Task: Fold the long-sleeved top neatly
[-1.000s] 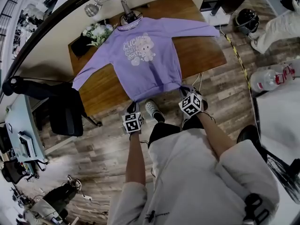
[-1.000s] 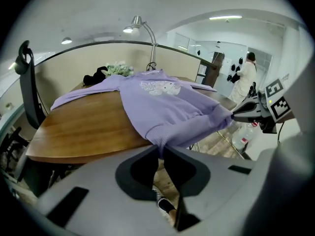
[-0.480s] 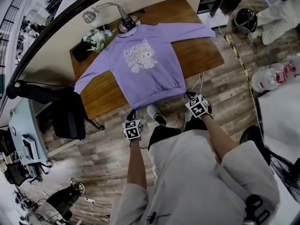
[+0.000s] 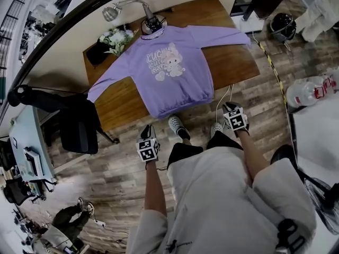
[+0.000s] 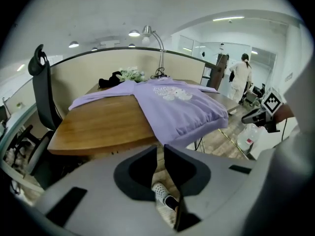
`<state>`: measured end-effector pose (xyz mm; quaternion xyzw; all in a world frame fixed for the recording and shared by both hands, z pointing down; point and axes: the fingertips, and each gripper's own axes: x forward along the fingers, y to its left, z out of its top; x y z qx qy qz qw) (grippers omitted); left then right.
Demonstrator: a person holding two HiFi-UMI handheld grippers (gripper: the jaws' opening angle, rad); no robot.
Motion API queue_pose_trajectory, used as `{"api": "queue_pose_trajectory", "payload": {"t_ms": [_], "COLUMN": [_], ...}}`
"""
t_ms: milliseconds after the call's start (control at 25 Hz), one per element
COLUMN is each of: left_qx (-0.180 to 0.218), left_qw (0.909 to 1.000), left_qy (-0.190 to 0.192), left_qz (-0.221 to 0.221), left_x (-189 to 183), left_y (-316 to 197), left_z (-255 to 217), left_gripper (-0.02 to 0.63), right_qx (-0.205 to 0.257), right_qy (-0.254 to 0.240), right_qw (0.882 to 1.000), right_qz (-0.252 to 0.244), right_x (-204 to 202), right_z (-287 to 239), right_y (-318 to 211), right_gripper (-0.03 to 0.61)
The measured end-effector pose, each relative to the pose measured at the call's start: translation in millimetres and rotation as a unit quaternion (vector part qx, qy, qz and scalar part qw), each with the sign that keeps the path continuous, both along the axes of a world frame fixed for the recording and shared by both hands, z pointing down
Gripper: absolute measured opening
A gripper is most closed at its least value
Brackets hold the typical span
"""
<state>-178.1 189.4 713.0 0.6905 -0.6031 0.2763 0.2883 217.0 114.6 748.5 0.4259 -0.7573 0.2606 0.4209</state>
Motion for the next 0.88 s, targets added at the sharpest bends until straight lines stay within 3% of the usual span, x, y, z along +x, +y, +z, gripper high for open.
{"api": "queue_pose_trajectory", "payload": {"t_ms": [200,360,520,680,880], "left_qx": [0.082,0.140,0.172,0.178,0.175], "left_qw": [0.9961,0.9879,0.9799,0.9761,0.9770], "left_qy": [0.008,0.041,0.070,0.092,0.099], "left_qz": [0.031,0.052,0.074,0.085,0.070], "left_x": [0,19,46,78,111], "left_y": [-79,-142,-180,-203,-217], "left_z": [-51,-93,-121,-134,-143], "left_gripper": [0.051,0.051,0.049,0.026,0.023], "right_qx": [0.033,0.057,0.074,0.091,0.084], "right_qy": [-0.041,-0.093,-0.142,-0.188,-0.257], "right_qw": [0.995,0.980,0.955,0.929,0.885], "right_qz": [0.084,0.167,0.250,0.304,0.380], "right_x": [-5,-8,4,36,104], "right_z": [-25,-43,-58,-80,-80], "right_y": [-49,-92,-126,-157,-195], "right_gripper": [0.072,0.075,0.077,0.081,0.098]}}
